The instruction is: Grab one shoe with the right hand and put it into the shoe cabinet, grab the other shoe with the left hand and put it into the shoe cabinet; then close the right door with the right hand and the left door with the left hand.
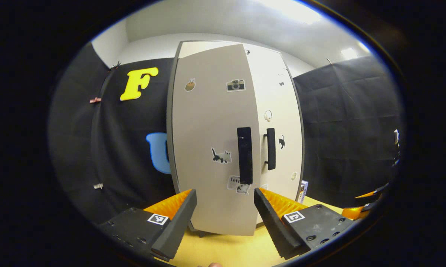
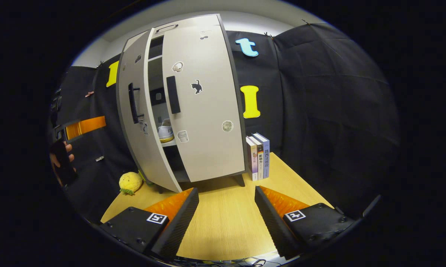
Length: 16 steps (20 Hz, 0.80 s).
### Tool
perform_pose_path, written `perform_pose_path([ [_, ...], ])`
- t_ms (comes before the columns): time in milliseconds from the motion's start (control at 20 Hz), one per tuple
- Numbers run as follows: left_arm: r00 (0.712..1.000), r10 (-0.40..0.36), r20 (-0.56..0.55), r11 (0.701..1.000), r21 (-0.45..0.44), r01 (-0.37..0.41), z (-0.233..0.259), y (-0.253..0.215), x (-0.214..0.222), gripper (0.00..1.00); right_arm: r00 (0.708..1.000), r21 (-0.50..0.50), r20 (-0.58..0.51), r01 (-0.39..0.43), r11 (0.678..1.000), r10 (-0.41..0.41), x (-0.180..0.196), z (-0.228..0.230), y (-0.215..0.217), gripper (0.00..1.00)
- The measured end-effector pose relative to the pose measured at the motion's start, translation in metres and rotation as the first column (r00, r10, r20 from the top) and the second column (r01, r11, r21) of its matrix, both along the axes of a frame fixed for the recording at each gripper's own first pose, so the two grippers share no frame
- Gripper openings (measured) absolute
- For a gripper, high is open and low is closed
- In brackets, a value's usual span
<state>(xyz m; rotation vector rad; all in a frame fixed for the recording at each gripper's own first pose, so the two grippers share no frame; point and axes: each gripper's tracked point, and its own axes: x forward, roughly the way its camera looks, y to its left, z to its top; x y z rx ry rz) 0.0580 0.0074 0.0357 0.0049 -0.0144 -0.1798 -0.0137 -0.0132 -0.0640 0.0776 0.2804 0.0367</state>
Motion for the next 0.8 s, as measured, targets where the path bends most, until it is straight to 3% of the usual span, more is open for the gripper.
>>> perform_pose_path([
  [150,0.999,0.033,-0.017,0.998,-0.062,-0.034,-0.016,0.008,-0.024,1.00,0.999,-0.018,0.038,-0.032,0.999,0.032,0.002,0.008,0.014,0.99],
  [350,0.995,0.100,-0.023,0.994,-0.039,-0.101,-0.038,0.032,-0.048,0.97,0.996,-0.018,0.068,-0.062,0.998,0.063,0.001,0.012,0.031,0.99],
  [450,0.991,0.128,-0.043,0.989,-0.073,-0.131,-0.050,0.039,-0.059,0.98,0.994,-0.016,0.076,-0.076,0.997,0.077,0.001,0.010,0.038,0.99],
  [650,0.979,0.191,-0.078,0.974,-0.108,-0.198,-0.080,0.050,-0.081,0.97,0.993,-0.019,0.061,-0.097,0.995,0.098,-0.004,-0.006,0.051,0.99],
  [800,0.966,0.221,-0.135,0.971,-0.067,-0.231,-0.109,0.053,-0.086,0.96,0.991,-0.003,0.002,-0.131,0.991,0.131,-0.007,-0.026,0.064,0.99],
])
